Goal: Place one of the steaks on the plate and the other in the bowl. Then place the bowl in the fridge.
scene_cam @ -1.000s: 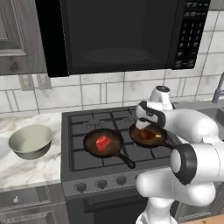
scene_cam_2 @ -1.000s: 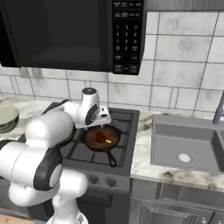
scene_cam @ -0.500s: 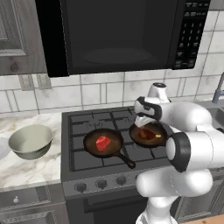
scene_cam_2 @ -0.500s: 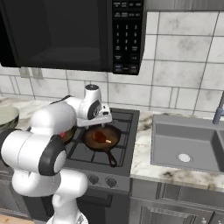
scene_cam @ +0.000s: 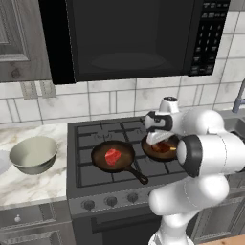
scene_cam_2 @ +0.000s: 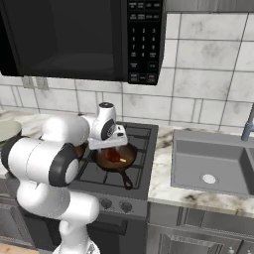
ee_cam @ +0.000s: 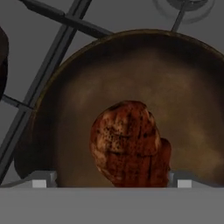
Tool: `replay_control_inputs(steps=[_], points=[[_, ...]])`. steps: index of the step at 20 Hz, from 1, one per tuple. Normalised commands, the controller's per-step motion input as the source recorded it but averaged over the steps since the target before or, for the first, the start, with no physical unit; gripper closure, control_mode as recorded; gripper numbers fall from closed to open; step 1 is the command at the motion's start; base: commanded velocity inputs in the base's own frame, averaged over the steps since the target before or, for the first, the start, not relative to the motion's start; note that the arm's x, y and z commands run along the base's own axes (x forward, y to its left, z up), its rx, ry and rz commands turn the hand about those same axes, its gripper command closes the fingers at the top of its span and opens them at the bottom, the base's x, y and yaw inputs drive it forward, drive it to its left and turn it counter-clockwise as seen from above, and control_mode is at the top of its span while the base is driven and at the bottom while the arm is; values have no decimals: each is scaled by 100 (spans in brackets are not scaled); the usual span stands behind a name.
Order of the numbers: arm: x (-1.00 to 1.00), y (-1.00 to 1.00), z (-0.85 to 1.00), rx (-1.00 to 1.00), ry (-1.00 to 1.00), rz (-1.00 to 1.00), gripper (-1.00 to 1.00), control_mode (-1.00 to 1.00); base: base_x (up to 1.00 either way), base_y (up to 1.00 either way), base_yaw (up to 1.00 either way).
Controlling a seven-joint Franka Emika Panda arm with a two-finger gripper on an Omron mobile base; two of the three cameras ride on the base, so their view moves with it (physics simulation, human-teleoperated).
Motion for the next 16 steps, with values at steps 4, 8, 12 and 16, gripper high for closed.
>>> replay_control_inputs(steps=[4,8,12,16], points=[[0,0,-28,-1,1,0,-100,-100,0,0,0],[0,-1,-19,0,1,0,-100,-100,0,0,0],[0,-4,-16,0,3,0,-100,-100,0,0,0],[0,-3,-17,0,4,0,-100,-100,0,0,0]])
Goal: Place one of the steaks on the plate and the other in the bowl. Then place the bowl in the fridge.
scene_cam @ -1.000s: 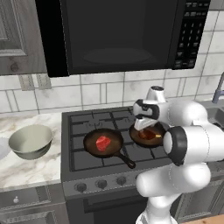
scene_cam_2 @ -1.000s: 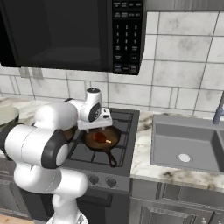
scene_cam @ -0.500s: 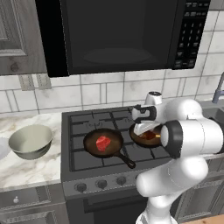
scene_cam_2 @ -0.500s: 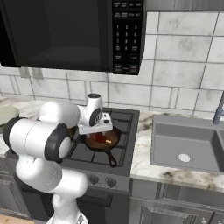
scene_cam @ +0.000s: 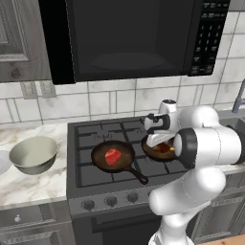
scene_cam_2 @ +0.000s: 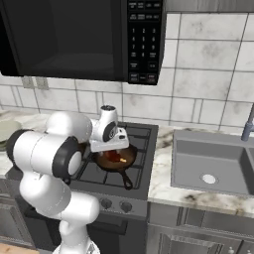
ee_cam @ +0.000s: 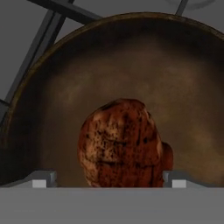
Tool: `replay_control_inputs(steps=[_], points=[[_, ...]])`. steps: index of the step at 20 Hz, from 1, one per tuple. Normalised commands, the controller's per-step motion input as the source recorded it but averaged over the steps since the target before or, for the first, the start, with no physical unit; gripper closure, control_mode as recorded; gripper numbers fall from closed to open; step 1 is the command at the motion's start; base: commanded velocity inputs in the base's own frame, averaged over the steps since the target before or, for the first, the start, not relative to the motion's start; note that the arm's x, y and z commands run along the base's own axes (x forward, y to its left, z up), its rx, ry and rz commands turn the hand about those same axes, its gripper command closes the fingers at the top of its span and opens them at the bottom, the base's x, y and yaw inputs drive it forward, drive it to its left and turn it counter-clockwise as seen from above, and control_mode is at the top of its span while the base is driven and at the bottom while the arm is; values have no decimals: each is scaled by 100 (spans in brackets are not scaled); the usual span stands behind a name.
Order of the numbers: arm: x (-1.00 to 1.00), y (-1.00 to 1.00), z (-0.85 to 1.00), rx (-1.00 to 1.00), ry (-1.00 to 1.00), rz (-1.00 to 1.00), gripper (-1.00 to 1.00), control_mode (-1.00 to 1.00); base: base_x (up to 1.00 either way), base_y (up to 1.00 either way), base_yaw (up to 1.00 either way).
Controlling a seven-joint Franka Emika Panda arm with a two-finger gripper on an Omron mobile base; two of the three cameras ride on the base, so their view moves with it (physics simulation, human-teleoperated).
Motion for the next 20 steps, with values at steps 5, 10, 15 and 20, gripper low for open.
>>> replay_control_inputs(steps=[5,10,15,20], points=[[0,-3,-22,0,3,0,-100,-100,0,0,0],[0,-2,-24,0,0,3,-100,-100,0,0,0],[0,0,-30,0,0,7,-100,-100,0,0,0],[0,0,-21,0,0,8,-100,-100,0,0,0]])
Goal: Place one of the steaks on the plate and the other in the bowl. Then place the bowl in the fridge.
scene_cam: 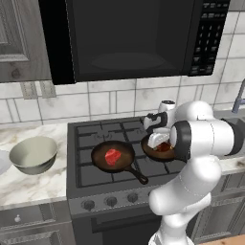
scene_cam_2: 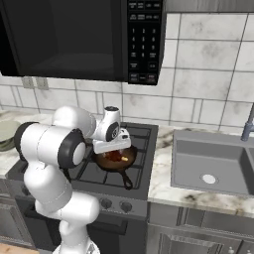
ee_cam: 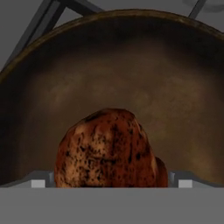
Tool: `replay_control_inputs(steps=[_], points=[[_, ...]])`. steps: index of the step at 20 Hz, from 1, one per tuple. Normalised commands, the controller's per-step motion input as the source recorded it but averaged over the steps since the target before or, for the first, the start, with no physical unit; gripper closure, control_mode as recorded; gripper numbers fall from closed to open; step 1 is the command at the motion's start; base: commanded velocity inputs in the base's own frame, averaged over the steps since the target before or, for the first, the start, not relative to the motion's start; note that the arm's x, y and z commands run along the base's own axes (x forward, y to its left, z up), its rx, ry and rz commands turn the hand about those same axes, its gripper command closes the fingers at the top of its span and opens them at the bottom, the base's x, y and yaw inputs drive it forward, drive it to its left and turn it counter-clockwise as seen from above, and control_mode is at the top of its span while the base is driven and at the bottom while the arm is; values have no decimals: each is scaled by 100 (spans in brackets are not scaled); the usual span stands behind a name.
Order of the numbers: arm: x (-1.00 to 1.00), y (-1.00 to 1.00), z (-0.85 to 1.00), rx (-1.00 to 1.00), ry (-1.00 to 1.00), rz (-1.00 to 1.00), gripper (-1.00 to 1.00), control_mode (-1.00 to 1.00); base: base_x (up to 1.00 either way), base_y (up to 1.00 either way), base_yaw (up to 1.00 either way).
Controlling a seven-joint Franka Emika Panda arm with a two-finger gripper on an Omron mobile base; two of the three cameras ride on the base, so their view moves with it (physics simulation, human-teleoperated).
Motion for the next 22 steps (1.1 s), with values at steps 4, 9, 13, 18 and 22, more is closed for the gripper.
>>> replay_control_inputs(steps=[4,9,13,18,22], points=[[0,0,-12,0,0,6,100,-100,0,0,0],[0,0,-6,0,0,2,100,-100,0,0,0],[-14,0,0,0,0,0,100,-100,0,0,0],[-35,3,18,-1,-1,-2,100,-100,0,0,0],[-54,1,58,-1,-6,-6,100,-100,0,0,0]])
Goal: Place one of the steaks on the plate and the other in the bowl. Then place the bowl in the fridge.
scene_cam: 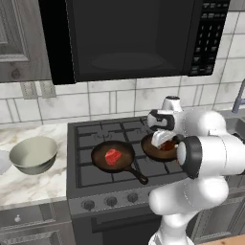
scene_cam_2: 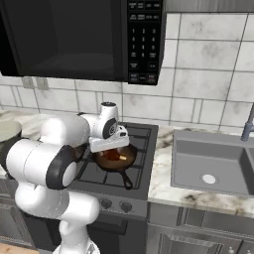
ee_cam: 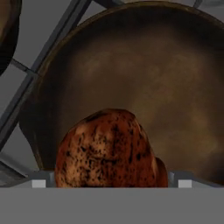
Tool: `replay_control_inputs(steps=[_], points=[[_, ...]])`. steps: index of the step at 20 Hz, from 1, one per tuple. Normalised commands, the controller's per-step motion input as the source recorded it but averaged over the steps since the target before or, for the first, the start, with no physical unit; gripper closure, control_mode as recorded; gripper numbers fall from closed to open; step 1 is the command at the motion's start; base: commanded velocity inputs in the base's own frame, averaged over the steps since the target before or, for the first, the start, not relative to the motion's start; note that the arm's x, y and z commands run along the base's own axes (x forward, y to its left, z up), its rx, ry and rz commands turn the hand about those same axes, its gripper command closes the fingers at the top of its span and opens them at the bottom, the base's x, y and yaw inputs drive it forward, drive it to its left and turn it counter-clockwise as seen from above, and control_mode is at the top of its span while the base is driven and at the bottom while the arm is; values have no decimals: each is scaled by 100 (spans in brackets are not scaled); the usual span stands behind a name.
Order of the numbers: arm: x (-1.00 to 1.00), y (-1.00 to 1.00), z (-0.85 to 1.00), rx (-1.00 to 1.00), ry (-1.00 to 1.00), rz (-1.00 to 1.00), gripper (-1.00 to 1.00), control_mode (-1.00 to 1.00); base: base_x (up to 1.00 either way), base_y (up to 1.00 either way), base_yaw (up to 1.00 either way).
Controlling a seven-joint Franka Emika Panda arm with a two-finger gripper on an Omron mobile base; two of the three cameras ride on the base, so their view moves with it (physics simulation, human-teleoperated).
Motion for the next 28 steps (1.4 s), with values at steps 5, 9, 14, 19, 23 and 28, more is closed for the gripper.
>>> replay_control_inputs(steps=[5,9,14,19,23,28], points=[[-36,13,74,0,-3,-3,100,-100,0,0,0],[-47,6,44,0,-4,-6,100,-100,0,0,0],[-51,26,37,0,-3,-12,100,-100,0,0,0],[-51,21,9,0,-1,-9,100,-100,0,0,0],[-34,16,0,0,0,-1,100,-100,0,0,0],[-9,0,0,0,0,0,100,-100,0,0,0]])
